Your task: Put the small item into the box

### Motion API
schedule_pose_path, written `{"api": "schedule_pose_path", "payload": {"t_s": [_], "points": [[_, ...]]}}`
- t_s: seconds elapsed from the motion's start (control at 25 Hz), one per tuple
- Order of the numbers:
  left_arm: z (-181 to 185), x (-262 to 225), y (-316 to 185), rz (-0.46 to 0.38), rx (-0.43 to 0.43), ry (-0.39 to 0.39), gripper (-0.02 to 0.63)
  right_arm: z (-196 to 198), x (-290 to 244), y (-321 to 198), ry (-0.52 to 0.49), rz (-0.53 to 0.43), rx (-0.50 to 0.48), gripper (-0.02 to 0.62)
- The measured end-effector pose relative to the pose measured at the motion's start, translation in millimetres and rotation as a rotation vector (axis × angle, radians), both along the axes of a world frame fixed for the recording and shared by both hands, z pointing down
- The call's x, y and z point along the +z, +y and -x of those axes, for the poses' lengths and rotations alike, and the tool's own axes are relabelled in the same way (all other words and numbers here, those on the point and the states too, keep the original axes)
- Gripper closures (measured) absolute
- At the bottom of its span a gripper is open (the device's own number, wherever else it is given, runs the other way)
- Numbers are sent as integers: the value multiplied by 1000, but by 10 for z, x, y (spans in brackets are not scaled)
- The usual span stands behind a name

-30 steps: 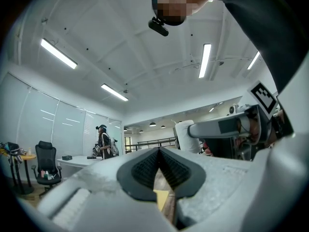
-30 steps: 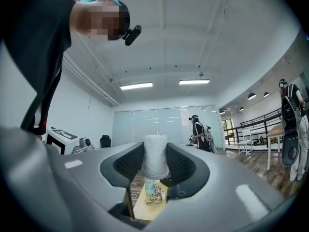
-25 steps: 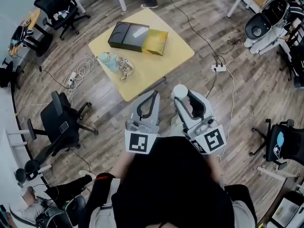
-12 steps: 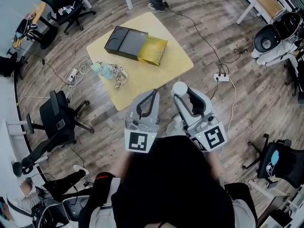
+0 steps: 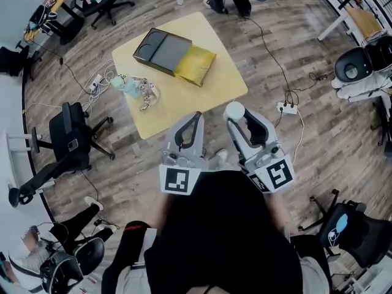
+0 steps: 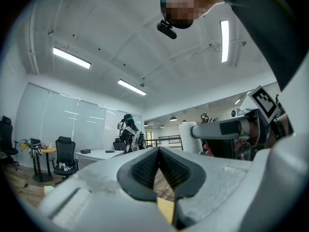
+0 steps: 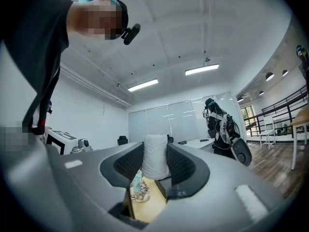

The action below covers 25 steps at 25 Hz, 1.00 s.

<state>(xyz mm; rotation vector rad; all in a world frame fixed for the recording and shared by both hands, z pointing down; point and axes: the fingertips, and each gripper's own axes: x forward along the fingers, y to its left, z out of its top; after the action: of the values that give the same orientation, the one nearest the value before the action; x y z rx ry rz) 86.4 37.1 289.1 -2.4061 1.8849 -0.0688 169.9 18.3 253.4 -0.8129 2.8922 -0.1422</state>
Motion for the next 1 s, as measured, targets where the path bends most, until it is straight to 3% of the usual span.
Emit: {"api": "schedule_pose_path", "payload": {"t_s": [0.28,0.76,1.0], "points": [[107,44,-206,11,-45,4,604,87,40,-211,4,11,-40,439],[320,100,-1026,6,-64,24,604,323,163,-924,60,42,-69,439],[512,-4,-1513,-60,-50,4,604,583,187,-1359,95,50,-93,439]]}}
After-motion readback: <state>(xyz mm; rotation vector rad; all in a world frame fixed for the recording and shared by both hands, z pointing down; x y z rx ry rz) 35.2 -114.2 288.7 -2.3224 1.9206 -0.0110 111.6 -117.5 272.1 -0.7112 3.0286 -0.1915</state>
